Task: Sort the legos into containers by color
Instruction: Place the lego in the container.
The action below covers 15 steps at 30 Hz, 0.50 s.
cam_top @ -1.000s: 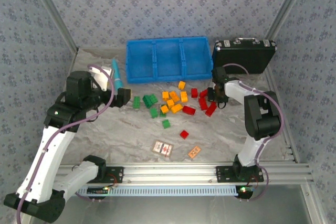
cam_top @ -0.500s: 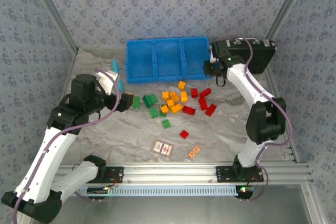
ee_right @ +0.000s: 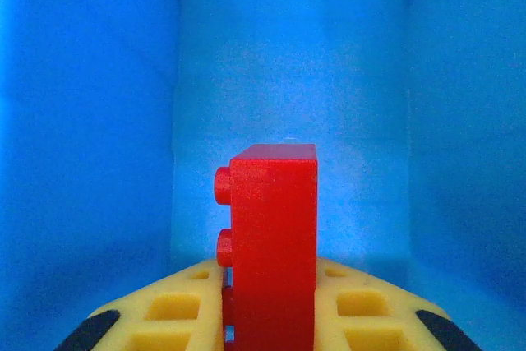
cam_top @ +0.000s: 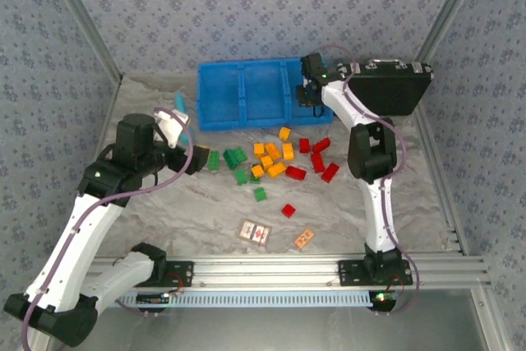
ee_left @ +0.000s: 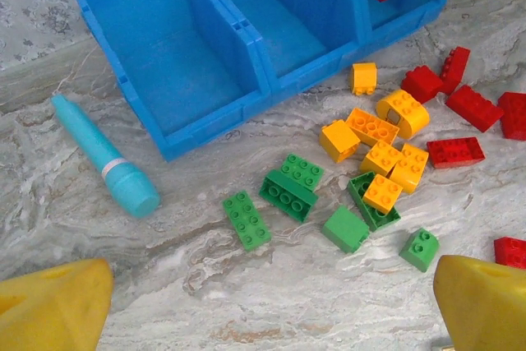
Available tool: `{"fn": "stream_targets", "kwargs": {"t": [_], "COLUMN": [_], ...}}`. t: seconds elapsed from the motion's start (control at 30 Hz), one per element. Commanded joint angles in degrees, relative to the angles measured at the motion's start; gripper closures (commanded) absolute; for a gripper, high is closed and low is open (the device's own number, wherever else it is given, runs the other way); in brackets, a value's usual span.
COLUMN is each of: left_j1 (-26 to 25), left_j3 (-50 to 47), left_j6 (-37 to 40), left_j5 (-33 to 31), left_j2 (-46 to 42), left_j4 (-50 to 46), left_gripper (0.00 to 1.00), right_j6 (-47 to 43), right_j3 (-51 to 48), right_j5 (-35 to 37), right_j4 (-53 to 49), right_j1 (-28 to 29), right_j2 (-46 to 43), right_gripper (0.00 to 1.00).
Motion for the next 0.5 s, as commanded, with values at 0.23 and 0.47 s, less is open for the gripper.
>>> {"fn": "stream_targets", "kwargs": {"t": [0.23,0.47], "left_j1": [-3.25,-4.70], "left_j3": [-2.53,-2.95], "left_j6": [5.06,5.77], "left_j5": [-3.11,-4.94], "left_j2": [1.01,0.63], "left_j4": [2.28,2.37], "left_gripper": [0.00,0.00], "right_j6": [0.47,2.77], "right_j3": [0.59,-8.81], "right_j5": [2.92,4.07], "right_j4": [-2.85,-1.57], "right_j1": [0.54,0.71], "right_j2": [-0.87,-8.91], "right_gripper": [0.63,0.53]}}
